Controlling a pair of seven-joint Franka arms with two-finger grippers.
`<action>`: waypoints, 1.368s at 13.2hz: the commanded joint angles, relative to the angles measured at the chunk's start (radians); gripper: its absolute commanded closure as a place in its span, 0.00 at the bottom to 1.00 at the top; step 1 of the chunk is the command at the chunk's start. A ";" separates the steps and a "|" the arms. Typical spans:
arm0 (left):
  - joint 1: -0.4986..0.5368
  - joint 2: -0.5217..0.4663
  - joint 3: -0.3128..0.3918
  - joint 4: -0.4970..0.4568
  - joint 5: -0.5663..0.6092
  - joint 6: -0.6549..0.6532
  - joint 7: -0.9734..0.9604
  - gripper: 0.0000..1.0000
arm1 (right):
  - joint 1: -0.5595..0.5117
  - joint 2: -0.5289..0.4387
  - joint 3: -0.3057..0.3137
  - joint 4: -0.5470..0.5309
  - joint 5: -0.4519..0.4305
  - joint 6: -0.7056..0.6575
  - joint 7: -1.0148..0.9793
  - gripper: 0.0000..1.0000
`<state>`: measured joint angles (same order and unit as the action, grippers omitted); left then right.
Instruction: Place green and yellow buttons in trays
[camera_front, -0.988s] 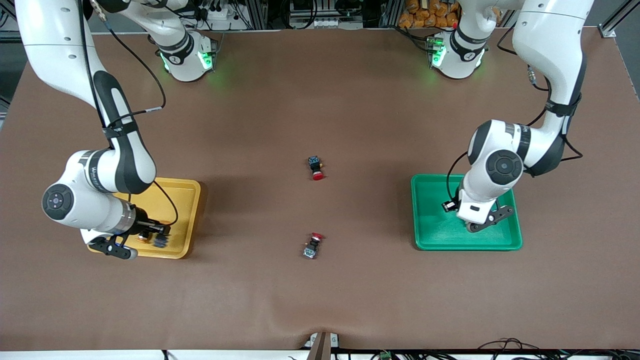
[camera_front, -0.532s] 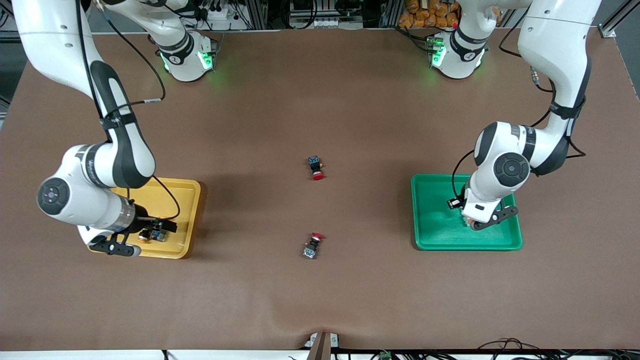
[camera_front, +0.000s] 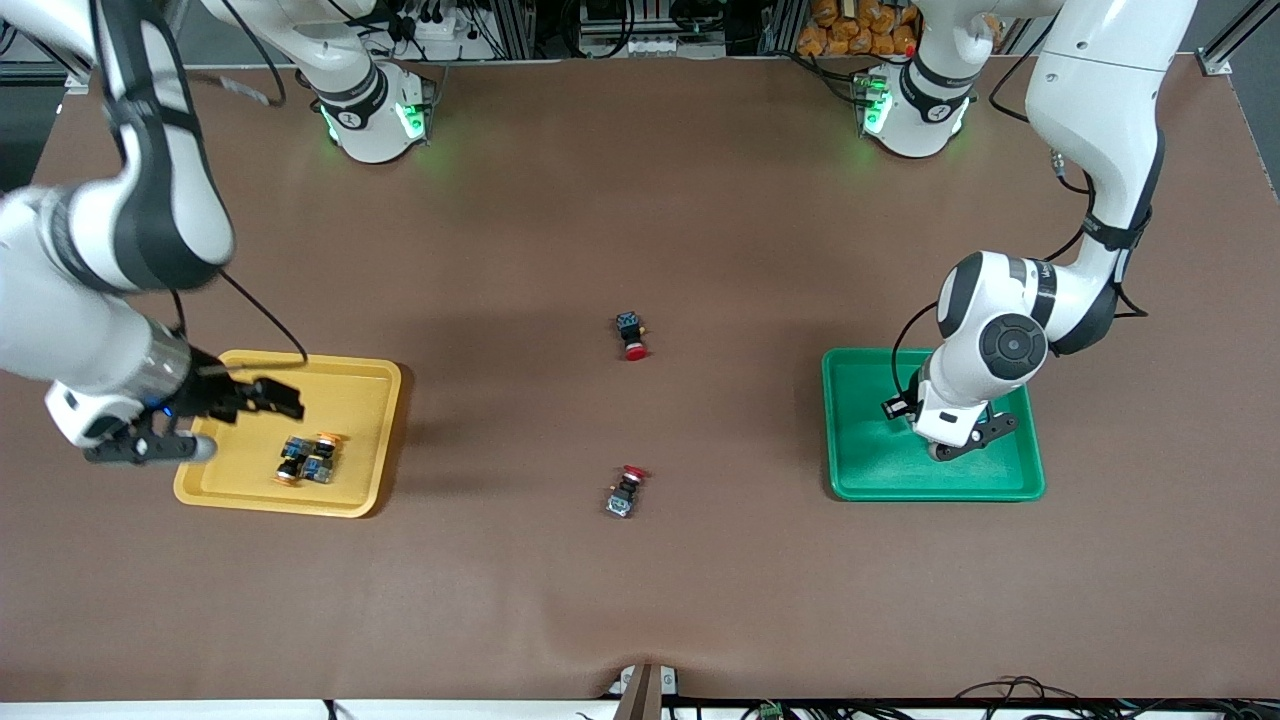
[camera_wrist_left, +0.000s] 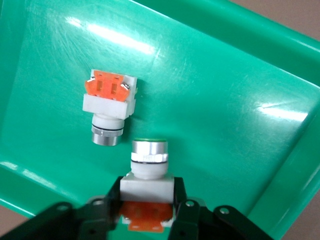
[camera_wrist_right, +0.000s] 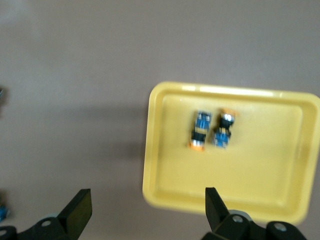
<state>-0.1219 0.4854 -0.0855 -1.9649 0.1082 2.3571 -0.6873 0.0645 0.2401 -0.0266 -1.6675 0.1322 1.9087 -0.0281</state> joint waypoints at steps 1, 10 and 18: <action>0.004 -0.011 -0.004 0.004 -0.022 0.008 0.002 0.00 | -0.028 -0.138 0.008 -0.041 -0.006 -0.091 -0.047 0.00; 0.007 -0.172 -0.008 0.190 -0.036 -0.312 0.012 0.00 | -0.091 -0.311 -0.046 -0.005 -0.054 -0.347 -0.153 0.00; 0.025 -0.293 0.004 0.368 -0.027 -0.645 0.252 0.00 | -0.114 -0.312 -0.056 0.041 -0.005 -0.384 -0.064 0.00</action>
<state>-0.1056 0.2238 -0.0832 -1.6219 0.0884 1.7661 -0.5234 -0.0151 -0.0668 -0.0765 -1.6551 0.0528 1.5400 -0.1071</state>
